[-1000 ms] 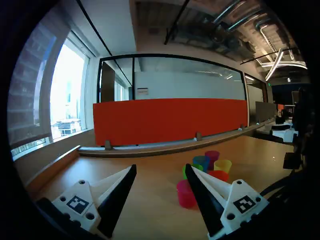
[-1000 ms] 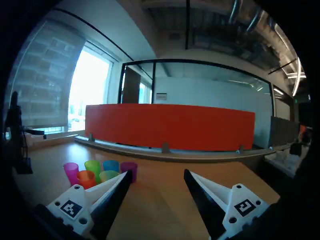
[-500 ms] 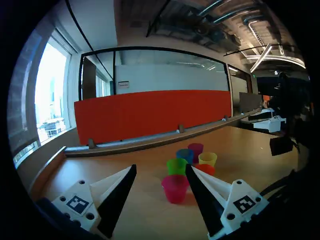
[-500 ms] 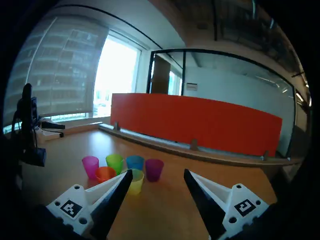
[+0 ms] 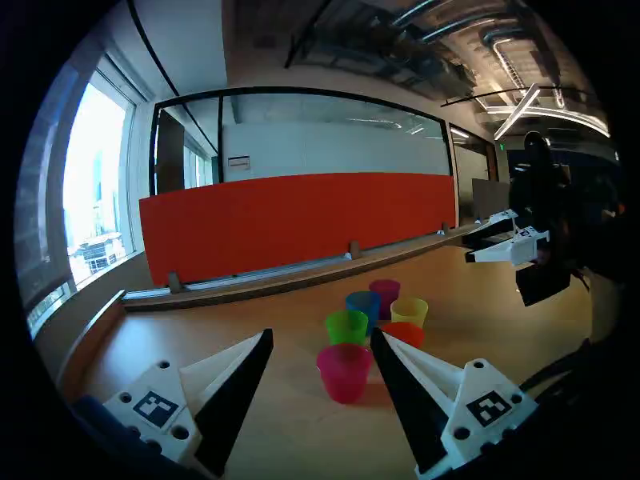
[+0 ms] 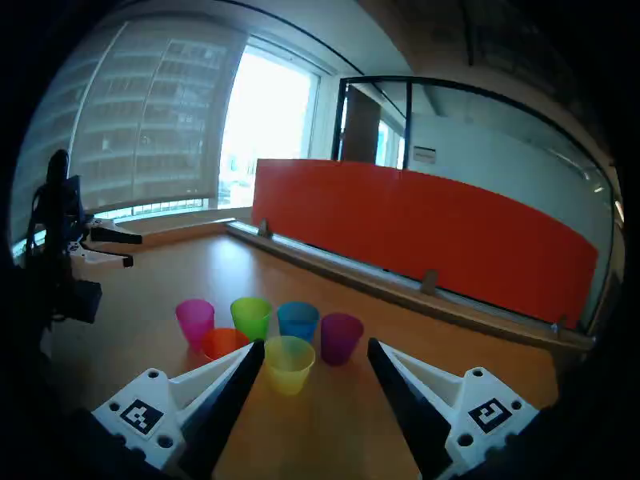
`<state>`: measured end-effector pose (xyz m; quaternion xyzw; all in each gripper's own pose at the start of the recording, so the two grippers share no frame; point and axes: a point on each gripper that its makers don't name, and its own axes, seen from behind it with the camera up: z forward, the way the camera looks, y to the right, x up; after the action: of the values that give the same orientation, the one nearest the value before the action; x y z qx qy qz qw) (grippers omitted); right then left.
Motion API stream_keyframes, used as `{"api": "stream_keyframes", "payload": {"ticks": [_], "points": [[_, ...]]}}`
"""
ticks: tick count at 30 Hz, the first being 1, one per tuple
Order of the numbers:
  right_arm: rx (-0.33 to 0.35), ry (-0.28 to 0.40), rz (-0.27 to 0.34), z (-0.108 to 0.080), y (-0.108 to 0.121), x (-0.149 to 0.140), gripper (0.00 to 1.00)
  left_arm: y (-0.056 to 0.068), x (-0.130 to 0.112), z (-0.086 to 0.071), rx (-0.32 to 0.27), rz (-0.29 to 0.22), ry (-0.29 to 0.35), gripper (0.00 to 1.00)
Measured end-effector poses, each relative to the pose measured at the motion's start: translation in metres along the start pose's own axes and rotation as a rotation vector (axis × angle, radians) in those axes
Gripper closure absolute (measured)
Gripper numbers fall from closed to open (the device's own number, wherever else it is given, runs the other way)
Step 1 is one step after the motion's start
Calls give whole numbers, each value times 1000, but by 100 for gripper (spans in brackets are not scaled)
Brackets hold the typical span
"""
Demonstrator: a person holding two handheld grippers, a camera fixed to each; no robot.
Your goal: Pour water
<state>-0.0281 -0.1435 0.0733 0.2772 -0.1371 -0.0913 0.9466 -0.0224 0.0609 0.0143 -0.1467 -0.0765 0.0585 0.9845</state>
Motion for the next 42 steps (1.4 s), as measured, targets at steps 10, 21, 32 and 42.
{"api": "stream_keyframes", "payload": {"ticks": [10, 21, 32, 42], "points": [[80, -88, -39, 48, -9, -7, 0, 4, -2, 3, -8, -23, -6, 10], [122, -182, -66, 94, -7, -13, 0, 1, -11, 10, 1, -43, -19, 10], [179, -286, -71, 128, -15, -26, 0, -2, -21, 15, 9, -47, -32, 10], [194, -358, -77, 154, -20, -36, 0, -8, -32, 15, 27, -68, -40, 10]]}}
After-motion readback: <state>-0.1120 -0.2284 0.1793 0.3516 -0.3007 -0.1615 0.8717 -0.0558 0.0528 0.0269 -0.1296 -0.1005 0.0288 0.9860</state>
